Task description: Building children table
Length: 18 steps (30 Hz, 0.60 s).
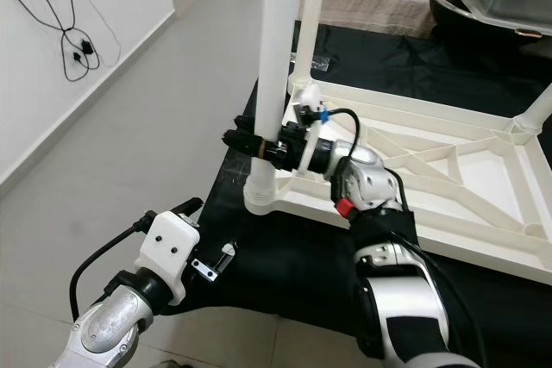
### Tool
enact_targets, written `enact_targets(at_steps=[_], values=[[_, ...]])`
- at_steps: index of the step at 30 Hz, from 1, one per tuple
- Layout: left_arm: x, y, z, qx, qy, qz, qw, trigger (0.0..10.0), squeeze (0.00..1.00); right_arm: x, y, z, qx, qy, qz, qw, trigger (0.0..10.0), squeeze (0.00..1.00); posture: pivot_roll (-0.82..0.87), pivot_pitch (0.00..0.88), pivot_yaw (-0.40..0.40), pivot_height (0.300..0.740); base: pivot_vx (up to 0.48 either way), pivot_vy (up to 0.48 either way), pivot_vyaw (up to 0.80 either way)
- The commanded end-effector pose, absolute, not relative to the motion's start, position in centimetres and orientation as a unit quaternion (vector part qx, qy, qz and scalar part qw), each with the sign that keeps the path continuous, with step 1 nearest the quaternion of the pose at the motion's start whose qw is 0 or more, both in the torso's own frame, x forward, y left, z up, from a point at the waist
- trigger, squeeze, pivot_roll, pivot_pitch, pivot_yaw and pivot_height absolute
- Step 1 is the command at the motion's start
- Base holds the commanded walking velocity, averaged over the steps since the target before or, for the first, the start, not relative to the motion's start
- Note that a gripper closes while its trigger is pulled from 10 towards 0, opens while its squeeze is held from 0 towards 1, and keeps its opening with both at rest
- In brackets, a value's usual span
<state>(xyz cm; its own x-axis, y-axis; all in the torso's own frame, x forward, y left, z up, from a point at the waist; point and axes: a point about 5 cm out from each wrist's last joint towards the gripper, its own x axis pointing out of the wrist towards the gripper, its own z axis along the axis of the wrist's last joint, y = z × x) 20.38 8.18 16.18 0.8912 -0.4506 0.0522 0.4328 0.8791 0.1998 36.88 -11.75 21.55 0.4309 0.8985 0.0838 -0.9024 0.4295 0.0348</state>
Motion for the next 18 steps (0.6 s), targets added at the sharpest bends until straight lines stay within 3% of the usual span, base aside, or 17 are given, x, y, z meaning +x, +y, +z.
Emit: enact_targets(at_steps=[1, 3, 4, 5, 6, 8, 9, 11, 12, 13, 16, 18], values=[[20.2, 8.2, 16.0, 0.094, -0.042, -0.227, 0.968, 10.0, 0.0, 37.4, -11.9, 21.3, 0.058, -0.027, 0.496, 0.866, 0.0, 0.0, 0.17, 0.089, -0.065, 0.74, 0.0, 0.0, 0.0], [20.3, 8.2, 16.0, 0.094, -0.043, -0.228, 0.968, 10.0, 0.0, 38.2, -12.8, 21.7, 0.063, -0.049, 0.408, 0.909, 0.0, 0.0, 0.17, 0.088, -0.067, 0.74, 0.0, 0.0, 0.0], [20.3, 8.2, 16.0, 0.094, -0.043, -0.228, 0.968, 10.0, 0.0, 38.2, -12.8, 21.7, 0.063, -0.049, 0.408, 0.909, 0.0, 0.0, 0.17, 0.088, -0.067, 0.74, 0.0, 0.0, 0.0], [20.4, 8.2, 16.0, 0.094, -0.043, -0.228, 0.968, 10.0, 0.0, 38.7, -13.9, 21.6, 0.064, -0.051, 0.317, 0.945, 0.0, 0.0, 0.16, 0.087, -0.06, 0.74, 0.0, 0.0, 0.0], [20.4, 8.2, 16.0, 0.094, -0.043, -0.228, 0.968, 10.0, 0.0, 38.7, -13.9, 21.6, 0.064, -0.051, 0.317, 0.945, 0.0, 0.0, 0.16, 0.087, -0.06, 0.74, 0.0, 0.0, 0.0], [20.5, 8.1, 15.9, 0.094, -0.044, -0.23, 0.968, 10.0, 0.0, 39.0, -16.0, 20.9, 0.069, -0.043, 0.124, 0.989, 0.0, 0.0, 0.15, 0.088, -0.059, 0.74, 0.0, 0.0, 0.0], [20.5, 8.1, 15.9, 0.094, -0.044, -0.23, 0.968, 10.0, 0.0, 39.0, -16.0, 20.9, 0.069, -0.043, 0.124, 0.989, 0.0, 0.0, 0.15, 0.088, -0.059, 0.74, 0.0, 0.0, 0.0], [20.6, 8.0, 15.9, 0.093, -0.045, -0.233, 0.967, 10.0, 0.0, 37.4, -18.9, 19.3, 0.067, -0.012, -0.099, 0.993, 0.0, 0.0, 0.15, 0.086, -0.055, 0.74, 0.0, 0.0, 0.0], [20.6, 8.0, 15.9, 0.093, -0.045, -0.233, 0.967, 10.0, 0.0, 37.4, -18.9, 19.3, 0.067, -0.012, -0.099, 0.993, 0.0, 0.0, 0.15, 0.086, -0.055, 0.74, 0.0, 0.0, 0.0], [20.6, 7.9, 15.9, 0.093, -0.045, -0.234, 0.967, 10.0, 0.0, 36.1, -19.4, 18.5, 0.071, 0.001, -0.172, 0.983, 0.0, 0.0, 0.15, 0.084, -0.054, 0.74, 0.0, 0.0, 0.0], [20.6, 7.8, 15.9, 0.093, -0.046, -0.235, 0.967, 10.0, 0.0, 35.3, -19.1, 18.1, 0.076, 0.01, -0.199, 0.977, 0.0, 0.0, 0.15, 0.084, -0.052, 0.74, 0.0, 0.0, 0.0], [20.6, 7.8, 15.9, 0.092, -0.046, -0.235, 0.966, 10.0, 0.0, 34.7, -17.5, 18.0, 0.08, 0.014, -0.19, 0.978, 0.0, 0.0, 0.15, 0.086, -0.055, 0.74, 0.0, 0.0, 0.0]])
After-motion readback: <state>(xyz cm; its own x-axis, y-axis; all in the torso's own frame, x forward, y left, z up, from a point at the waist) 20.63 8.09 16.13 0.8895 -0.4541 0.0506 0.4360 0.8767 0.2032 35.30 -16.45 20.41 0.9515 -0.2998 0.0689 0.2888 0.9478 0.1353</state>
